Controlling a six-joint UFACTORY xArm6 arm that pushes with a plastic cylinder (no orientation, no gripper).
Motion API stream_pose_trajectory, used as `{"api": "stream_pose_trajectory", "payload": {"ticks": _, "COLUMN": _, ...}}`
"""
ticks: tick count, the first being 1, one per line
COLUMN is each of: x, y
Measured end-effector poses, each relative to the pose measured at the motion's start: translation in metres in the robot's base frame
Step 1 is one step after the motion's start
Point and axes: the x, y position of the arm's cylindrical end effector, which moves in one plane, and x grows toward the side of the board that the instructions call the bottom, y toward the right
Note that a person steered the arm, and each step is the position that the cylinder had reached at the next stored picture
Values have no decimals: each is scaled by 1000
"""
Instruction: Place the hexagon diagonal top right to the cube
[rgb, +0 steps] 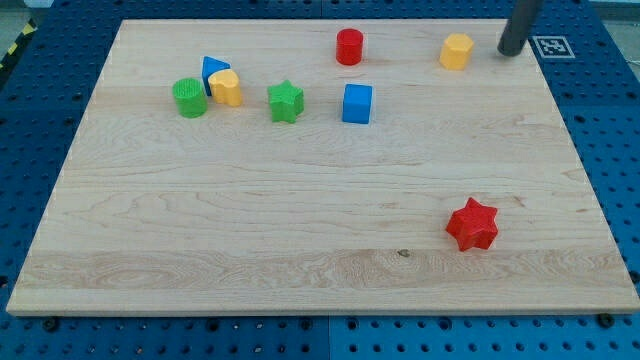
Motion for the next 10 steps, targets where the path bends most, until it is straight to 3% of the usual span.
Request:
{"api": "stream_pose_trajectory", "payload": {"ticks": 1, "x": -30, "y": -25}}
{"api": "stream_pose_trajectory", "payload": {"ticks": 2, "x": -27, "y": -25}}
{"api": "stream_pose_trajectory", "payload": {"ticks": 7, "x": 30, "y": -70}}
{"api": "stream_pose_trajectory", "payload": {"ticks": 10, "x": 85, "y": -77}}
